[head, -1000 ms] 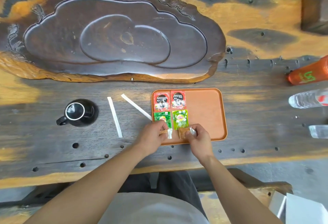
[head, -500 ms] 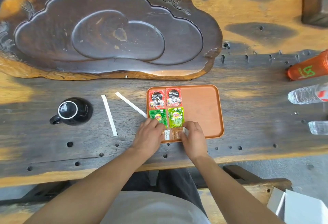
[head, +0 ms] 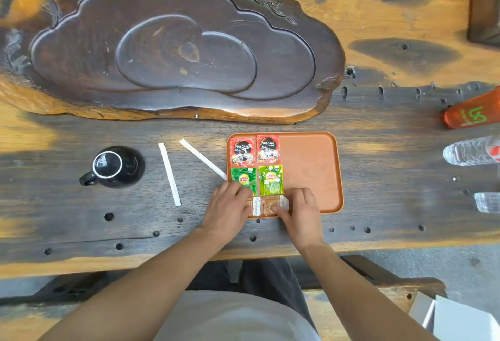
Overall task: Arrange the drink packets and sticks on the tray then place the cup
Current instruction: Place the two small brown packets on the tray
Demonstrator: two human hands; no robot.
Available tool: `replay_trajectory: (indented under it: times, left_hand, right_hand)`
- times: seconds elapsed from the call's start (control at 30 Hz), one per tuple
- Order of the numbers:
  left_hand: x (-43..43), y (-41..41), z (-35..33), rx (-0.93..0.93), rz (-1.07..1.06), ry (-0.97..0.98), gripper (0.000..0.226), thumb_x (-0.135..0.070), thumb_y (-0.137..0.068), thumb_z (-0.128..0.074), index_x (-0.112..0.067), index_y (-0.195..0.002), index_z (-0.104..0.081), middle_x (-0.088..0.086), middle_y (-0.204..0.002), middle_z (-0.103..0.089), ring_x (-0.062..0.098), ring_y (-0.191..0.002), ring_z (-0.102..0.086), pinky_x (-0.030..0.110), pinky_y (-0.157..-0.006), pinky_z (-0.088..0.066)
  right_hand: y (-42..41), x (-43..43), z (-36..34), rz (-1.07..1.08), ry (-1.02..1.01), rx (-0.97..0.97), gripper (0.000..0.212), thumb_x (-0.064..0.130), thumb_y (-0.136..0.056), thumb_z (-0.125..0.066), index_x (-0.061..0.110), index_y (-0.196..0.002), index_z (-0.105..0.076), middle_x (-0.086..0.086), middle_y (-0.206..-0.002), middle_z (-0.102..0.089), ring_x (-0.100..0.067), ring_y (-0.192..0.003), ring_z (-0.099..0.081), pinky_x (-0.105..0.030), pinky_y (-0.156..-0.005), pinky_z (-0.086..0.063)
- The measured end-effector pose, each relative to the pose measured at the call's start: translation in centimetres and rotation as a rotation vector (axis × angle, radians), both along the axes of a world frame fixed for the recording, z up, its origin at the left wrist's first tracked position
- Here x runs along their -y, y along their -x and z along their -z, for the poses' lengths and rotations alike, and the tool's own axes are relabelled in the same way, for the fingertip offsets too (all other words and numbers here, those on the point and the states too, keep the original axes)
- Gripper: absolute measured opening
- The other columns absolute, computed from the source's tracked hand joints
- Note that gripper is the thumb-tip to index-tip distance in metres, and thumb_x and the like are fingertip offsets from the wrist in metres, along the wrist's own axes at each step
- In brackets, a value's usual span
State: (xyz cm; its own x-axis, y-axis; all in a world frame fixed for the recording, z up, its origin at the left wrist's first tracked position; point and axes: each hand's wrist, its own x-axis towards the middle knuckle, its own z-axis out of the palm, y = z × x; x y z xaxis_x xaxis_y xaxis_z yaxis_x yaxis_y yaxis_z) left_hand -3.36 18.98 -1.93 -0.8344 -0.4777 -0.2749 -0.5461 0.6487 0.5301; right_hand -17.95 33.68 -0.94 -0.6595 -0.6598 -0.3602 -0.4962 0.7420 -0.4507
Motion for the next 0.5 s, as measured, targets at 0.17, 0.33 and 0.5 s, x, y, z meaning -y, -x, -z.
replay_trajectory:
  times: [0.17,0.33,0.5]
  left_hand:
    - [1.2,-2.3,-0.5,-0.033,-0.170,-0.023,0.020,-0.033,-0.089,-0.068,-0.021,-0.106,-0.065,-0.005,-0.102,-0.058,0.016,-0.101,-0.050,0.032,-0.089,-0.045]
    - [5.6,-6.3,-0.6,-0.022,-0.603,-0.014,0.017,-0.029,-0.091,-0.067,-0.016,-0.101,-0.062,-0.001,-0.099,-0.059,0.020,-0.098,-0.053,0.038,-0.086,-0.048]
    - [10.3,-8.5,0.5,0.117,-0.845,-0.023,0.033,-0.040,-0.090,-0.067,-0.011,-0.104,-0.061,0.009,-0.099,-0.060,0.029,-0.097,-0.054,0.045,-0.088,-0.048]
  right_hand:
    - [-0.2,1.0,-0.8,-0.074,0.032,-0.086,0.033,0.033,-0.086,-0.076,0.013,-0.109,-0.062,-0.003,-0.105,-0.059,-0.023,-0.098,-0.055,-0.037,-0.083,-0.050]
    - [-2.2,6.6,-1.3,-0.190,0.113,-0.093,0.022,0.025,-0.090,-0.072,0.010,-0.105,-0.064,-0.005,-0.097,-0.064,-0.026,-0.090,-0.057,-0.039,-0.075,-0.051]
    - [-4.8,14.6,-1.0,-0.324,0.050,0.025,0.014,0.018,-0.095,-0.062,0.010,-0.106,-0.063,-0.009,-0.103,-0.063,-0.032,-0.095,-0.058,-0.043,-0.080,-0.051]
